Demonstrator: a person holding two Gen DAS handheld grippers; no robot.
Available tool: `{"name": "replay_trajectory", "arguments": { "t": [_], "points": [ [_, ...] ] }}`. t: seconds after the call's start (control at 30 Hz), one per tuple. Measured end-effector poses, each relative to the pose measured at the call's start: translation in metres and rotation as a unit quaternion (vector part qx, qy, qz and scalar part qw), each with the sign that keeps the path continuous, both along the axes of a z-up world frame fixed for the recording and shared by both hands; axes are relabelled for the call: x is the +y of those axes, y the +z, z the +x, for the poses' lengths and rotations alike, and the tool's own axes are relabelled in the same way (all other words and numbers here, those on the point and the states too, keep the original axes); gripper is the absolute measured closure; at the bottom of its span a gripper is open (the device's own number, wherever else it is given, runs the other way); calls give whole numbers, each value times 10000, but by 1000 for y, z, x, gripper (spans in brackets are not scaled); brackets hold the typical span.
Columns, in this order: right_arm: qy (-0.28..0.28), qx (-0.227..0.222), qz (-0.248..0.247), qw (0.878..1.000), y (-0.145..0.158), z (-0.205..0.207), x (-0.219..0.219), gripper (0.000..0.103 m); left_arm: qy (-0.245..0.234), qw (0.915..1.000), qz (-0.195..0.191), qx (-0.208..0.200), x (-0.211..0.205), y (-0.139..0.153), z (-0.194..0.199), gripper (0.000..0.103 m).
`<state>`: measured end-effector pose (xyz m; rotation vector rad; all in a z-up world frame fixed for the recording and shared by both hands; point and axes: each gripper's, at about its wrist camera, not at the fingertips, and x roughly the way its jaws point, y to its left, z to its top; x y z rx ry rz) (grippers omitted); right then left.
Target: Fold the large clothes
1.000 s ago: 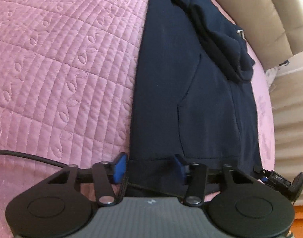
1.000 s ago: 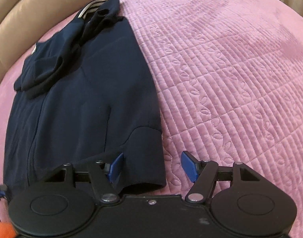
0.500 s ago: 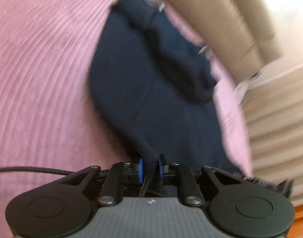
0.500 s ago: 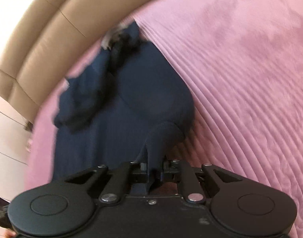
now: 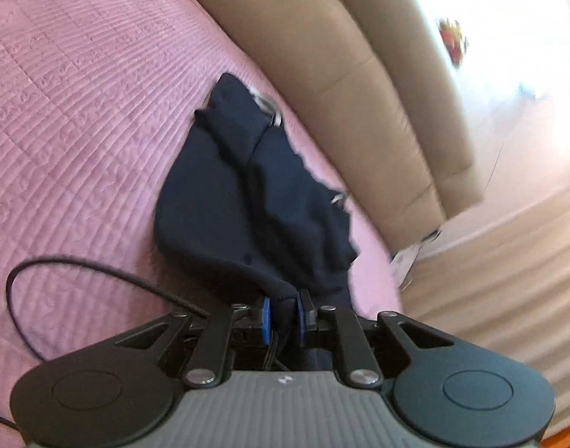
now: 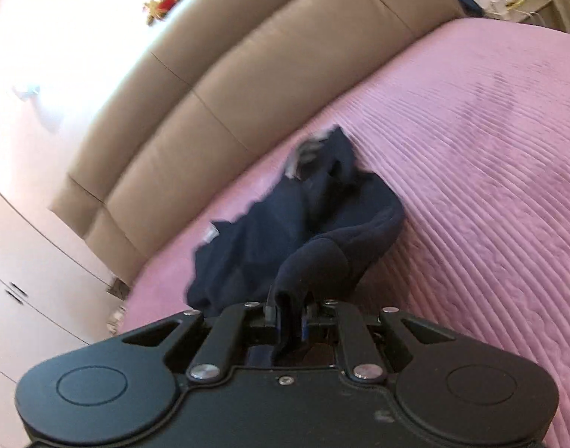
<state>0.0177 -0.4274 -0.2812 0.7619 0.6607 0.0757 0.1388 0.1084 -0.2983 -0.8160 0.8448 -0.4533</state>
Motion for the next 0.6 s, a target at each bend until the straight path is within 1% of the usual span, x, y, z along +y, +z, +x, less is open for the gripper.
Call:
{"name": "replay_trajectory", "arguments": {
  "t": [0.03, 0.07, 0.1, 0.13, 0.2, 0.23, 0.27, 0.3, 0.33, 0.4, 0.47, 0.53, 0.57, 0.6],
  "points": [
    [-9, 109, -122, 9999, -4, -2, 3, 90, -108, 9998, 58, 143, -1, -7, 0, 87],
    [-15, 227, -196, 9995, -10, -4, 7, 90, -175, 9990, 35, 399, -5, -17, 3, 87],
    [-14, 327, -166, 9993, -18, -9, 7, 90, -215, 9976, -105, 650, -7, -29, 5, 86],
    [-37, 454, -102, 9989, -26, -10, 8, 90, -251, 9952, -361, 879, -11, -41, 10, 86],
    [-107, 697, -120, 9974, -40, -12, 8, 90, -233, 9922, -630, 1054, -16, -52, 21, 85],
    [-142, 760, -124, 9969, -44, -11, 8, 90, -292, 9917, -692, 1039, -21, -52, 30, 82],
    [-193, 812, -107, 9965, -49, -11, 6, 90, -393, 9914, -665, 1057, -26, -53, 34, 77],
    [-257, 875, -75, 9958, -53, -13, 3, 90, -468, 9907, -531, 1162, -31, -52, 40, 73],
    [-288, 907, -33, 9955, -56, -13, 2, 90, -518, 9900, -293, 1283, -37, -51, 45, 72],
    [-322, 1008, -6, 9944, -62, -10, 0, 90, -593, 9894, 23, 1324, -43, -51, 43, 71],
    [-340, 1143, -94, 9928, -67, -9, 1, 90, -690, 9888, 60, 1324, -48, -51, 41, 66],
    [-349, 1253, -78, 9915, -73, -10, 0, 89, -698, 9887, 1, 1327, -51, -53, 42, 57],
    [-354, 1281, -46, 9911, -76, -8, 0, 88, -697, 9884, -12, 1349, -56, -54, 46, 54],
    [-351, 1313, -17, 9907, -78, -7, -1, 84, -749, 9874, -3, 1395, -61, -55, 50, 52]
  ]
}}
